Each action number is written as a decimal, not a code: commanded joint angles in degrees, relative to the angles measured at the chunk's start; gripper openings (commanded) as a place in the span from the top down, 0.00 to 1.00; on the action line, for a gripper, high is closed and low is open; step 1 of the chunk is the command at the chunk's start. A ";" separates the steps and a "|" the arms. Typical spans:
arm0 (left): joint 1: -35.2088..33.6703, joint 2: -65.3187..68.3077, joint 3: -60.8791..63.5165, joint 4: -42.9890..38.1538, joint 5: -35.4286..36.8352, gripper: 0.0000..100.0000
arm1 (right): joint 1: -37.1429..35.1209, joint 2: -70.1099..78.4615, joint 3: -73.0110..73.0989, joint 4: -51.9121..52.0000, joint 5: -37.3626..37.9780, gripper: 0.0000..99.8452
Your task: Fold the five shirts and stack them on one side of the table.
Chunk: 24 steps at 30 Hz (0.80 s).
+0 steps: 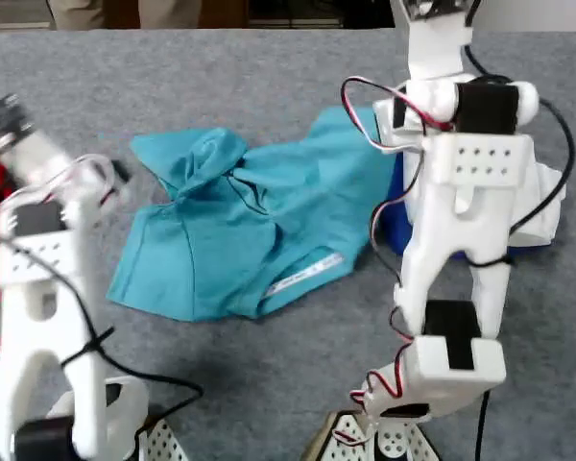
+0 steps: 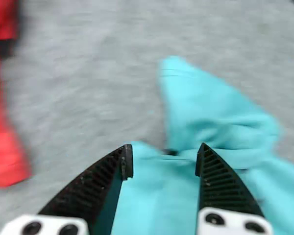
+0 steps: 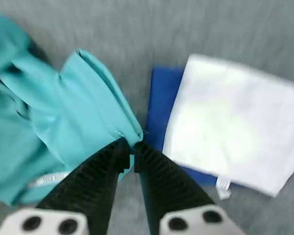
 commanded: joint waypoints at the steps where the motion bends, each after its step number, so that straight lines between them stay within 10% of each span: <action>1: 7.12 10.77 -8.53 -3.96 3.96 0.78 | 1.45 3.12 6.90 -6.59 0.26 1.00; 16: 17.32 54.81 -47.91 9.14 6.95 0.75 | -0.48 18.51 24.66 -50.11 -15.03 1.00; 24: 14.95 62.64 -58.73 19.16 6.95 0.98 | -0.40 19.30 25.89 -53.01 -15.47 1.00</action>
